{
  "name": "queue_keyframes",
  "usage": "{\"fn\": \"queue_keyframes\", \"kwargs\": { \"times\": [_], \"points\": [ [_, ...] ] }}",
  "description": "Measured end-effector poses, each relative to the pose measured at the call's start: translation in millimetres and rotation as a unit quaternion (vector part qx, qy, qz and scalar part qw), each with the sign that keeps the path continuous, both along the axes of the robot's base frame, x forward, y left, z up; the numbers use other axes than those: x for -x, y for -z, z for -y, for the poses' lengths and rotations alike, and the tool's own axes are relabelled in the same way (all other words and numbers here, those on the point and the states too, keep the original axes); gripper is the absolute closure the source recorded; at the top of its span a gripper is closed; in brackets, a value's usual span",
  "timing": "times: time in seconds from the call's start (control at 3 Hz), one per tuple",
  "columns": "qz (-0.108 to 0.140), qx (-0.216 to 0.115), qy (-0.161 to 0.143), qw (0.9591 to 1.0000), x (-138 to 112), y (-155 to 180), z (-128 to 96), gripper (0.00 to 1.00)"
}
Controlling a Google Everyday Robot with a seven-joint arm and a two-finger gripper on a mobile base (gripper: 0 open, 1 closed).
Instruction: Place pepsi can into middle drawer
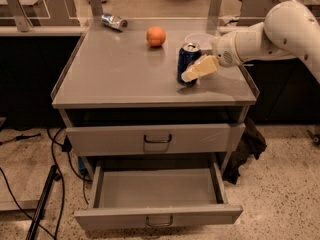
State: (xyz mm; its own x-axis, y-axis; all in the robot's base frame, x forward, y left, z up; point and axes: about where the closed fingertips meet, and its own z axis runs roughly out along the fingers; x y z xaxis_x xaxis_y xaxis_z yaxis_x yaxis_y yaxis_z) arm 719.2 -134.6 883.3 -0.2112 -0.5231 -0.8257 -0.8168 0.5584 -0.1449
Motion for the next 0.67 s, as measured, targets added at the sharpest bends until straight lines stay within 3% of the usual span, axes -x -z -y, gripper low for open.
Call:
{"fn": "queue_keyframes", "kwargs": {
  "times": [0.67],
  "points": [
    [0.01, -0.022, -0.024, 0.9994, -13.4, 4.1, -26.9, 0.0]
  ]
}}
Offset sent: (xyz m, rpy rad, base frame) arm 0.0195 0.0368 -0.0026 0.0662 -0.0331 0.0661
